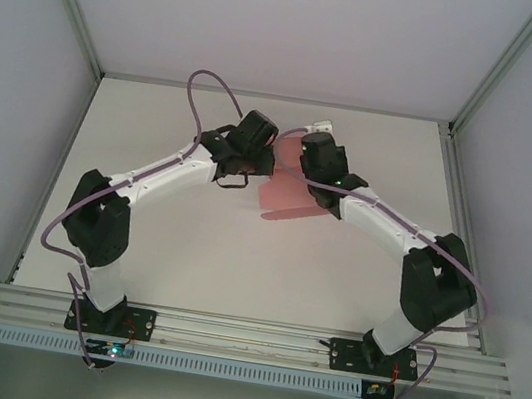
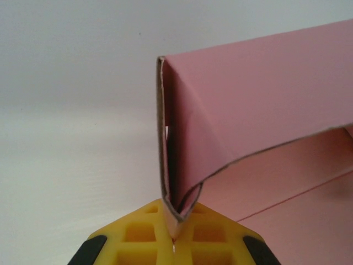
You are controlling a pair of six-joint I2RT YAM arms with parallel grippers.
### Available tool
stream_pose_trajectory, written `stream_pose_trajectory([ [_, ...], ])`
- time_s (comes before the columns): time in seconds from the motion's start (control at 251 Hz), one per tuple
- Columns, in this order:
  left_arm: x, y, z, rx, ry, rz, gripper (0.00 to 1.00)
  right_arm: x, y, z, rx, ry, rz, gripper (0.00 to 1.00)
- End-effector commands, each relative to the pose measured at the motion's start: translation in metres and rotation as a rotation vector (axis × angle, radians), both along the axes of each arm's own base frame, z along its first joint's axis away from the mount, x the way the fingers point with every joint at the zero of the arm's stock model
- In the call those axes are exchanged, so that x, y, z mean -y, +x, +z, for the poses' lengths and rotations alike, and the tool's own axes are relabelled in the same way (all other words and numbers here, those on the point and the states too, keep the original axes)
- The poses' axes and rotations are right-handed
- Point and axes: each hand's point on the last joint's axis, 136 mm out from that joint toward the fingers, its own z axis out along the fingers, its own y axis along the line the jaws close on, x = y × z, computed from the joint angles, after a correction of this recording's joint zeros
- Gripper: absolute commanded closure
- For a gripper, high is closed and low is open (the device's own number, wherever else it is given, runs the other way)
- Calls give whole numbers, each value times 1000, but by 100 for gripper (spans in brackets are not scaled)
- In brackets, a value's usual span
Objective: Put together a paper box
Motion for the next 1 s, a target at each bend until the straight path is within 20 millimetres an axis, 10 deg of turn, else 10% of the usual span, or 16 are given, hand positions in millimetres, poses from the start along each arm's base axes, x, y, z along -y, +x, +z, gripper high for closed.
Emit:
stream_pose_trajectory([
  [0.0,-27,-25,-20,-162,104,97,100,83,-18,-11,-47,-386,-289,98],
  [0.295,-25,-21,-19,-153,81,110,100,79,-15,-10,87,-347,-260,93],
  [0.499,-18,-18,-20,-138,52,91,100,13,-16,-1,189,-15,124,75],
  [0.698,-14,-8,-4,-29,51,35,100,-47,-57,41,258,255,555,33],
  [0.81,-18,-2,5,39,87,5,100,-47,-79,72,268,373,643,2],
  [0.998,-18,5,24,203,188,-151,100,-7,-94,120,333,521,553,2],
])
